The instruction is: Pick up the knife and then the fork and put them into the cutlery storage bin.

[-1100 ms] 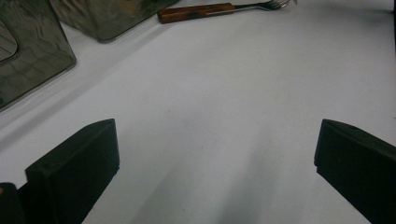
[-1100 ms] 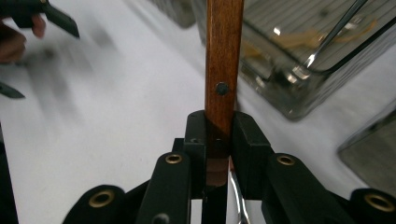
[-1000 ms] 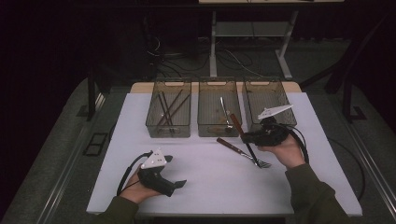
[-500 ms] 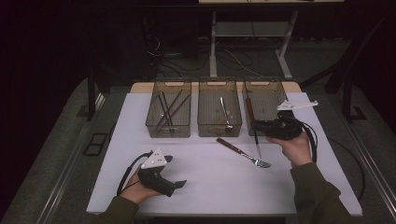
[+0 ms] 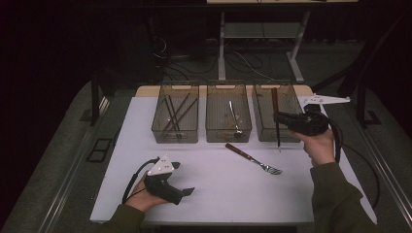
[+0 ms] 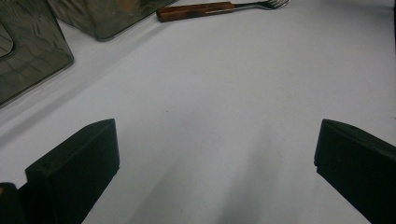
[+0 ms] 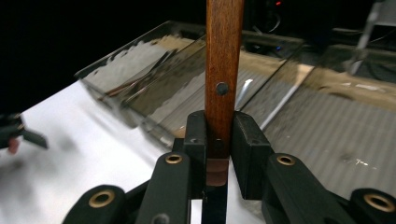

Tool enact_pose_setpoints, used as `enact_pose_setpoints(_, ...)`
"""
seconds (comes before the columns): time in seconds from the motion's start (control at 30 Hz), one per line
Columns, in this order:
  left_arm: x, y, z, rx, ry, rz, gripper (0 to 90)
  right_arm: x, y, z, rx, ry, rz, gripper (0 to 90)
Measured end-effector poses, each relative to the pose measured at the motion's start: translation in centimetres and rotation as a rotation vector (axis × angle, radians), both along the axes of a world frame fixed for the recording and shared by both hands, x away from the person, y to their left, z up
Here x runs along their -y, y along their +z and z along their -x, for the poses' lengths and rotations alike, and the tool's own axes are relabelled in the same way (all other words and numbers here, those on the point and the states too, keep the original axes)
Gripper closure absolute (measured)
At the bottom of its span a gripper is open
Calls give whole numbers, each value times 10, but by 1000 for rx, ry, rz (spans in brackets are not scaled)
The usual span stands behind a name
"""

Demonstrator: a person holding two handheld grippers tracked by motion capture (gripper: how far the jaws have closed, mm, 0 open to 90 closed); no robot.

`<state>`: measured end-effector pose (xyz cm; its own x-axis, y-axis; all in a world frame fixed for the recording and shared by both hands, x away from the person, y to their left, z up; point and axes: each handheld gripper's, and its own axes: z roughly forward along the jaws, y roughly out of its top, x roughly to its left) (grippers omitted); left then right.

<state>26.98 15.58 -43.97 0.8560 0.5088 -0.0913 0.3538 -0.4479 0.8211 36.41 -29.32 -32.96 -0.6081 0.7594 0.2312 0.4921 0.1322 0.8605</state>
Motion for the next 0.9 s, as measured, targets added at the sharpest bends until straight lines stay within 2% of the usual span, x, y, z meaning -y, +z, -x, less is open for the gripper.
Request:
enact_pose_setpoints(0.27, 1, 0, 0, -1, 0, 3, 0, 19, 17, -17, 33, -97, -6, 768)
enact_pose_setpoints(0.47, 1, 0, 0, -3, 4, 12, 0, 28, 27, -36, 55, -168, 26, 768)
enact_pose_setpoints(0.57, 2, -1, 1, -4, 4, 17, 0, 31, 29, -50, 54, -199, 72, 768)
enact_pose_setpoints(0.7, 2, 0, 1, -4, 1, 17, 0, 33, 21, -68, 22, -238, 131, 768)
enact_pose_setpoints(0.9, 2, 0, 1, -3, -7, 21, 0, 36, -8, -87, -61, -256, 190, 768)
